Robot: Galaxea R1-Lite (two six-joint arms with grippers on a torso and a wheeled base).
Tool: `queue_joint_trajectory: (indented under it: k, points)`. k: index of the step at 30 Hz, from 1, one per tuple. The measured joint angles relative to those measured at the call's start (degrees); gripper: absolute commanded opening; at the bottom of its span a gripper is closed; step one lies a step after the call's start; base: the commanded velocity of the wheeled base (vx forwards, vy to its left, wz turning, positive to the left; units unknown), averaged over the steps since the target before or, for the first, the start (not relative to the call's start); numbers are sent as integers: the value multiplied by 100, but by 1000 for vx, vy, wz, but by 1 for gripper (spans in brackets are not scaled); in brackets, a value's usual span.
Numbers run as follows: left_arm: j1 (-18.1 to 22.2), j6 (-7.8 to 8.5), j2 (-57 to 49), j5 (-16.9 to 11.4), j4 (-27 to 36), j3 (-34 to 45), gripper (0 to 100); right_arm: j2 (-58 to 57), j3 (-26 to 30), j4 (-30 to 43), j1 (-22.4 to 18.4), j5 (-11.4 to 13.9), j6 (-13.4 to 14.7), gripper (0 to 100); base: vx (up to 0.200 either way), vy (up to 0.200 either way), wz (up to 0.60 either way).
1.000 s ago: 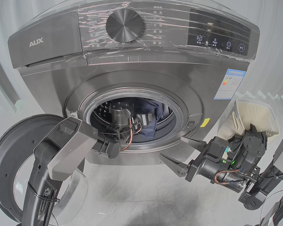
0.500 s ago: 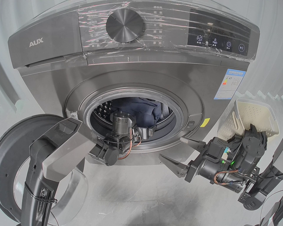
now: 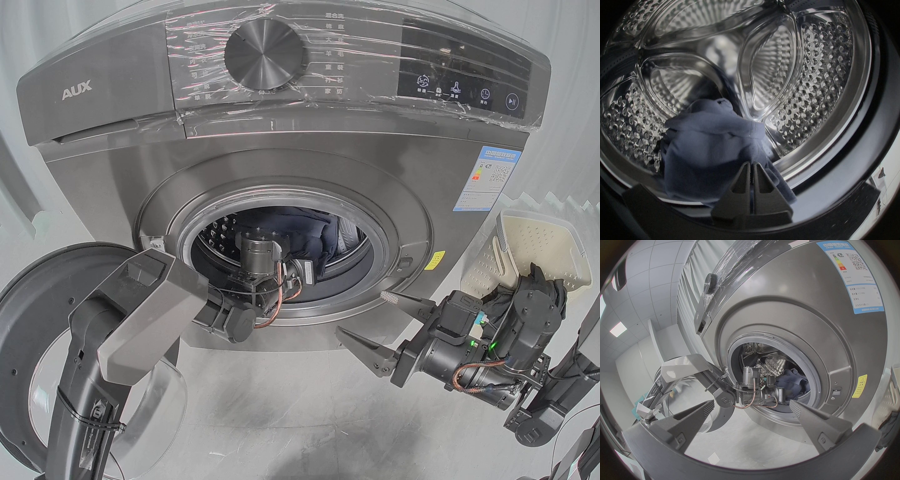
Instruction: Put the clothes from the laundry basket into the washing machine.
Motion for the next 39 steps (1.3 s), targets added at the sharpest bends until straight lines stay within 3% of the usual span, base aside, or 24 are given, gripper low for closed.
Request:
queue_joint_trajectory:
  k: [7, 16, 17, 26, 32, 39]
  points:
    - [72, -44, 258, 182, 46, -794, 0, 6, -15, 0, 2, 0, 5, 100, 0, 0, 0]
    - [151, -258, 807, 503, 9, -2081, 0, 27, -28, -2, 6, 0, 10, 100, 0, 0, 0]
    - [160, -266, 855, 512, 9, -2137, 100, 27, -30, 0, 6, 0, 10, 100, 0, 0, 0]
    - [134, -386, 959, 518, 20, -1998, 100, 28, -35, 0, 0, 0, 10, 100, 0, 0, 0]
    - [20, -439, 595, 471, -52, -1102, 100, 30, -30, -2, -5, 0, 12, 100, 0, 0, 0]
    - [-232, -200, -299, 356, -343, 678, 100, 24, 35, -2, -5, 0, 13, 100, 0, 0, 0]
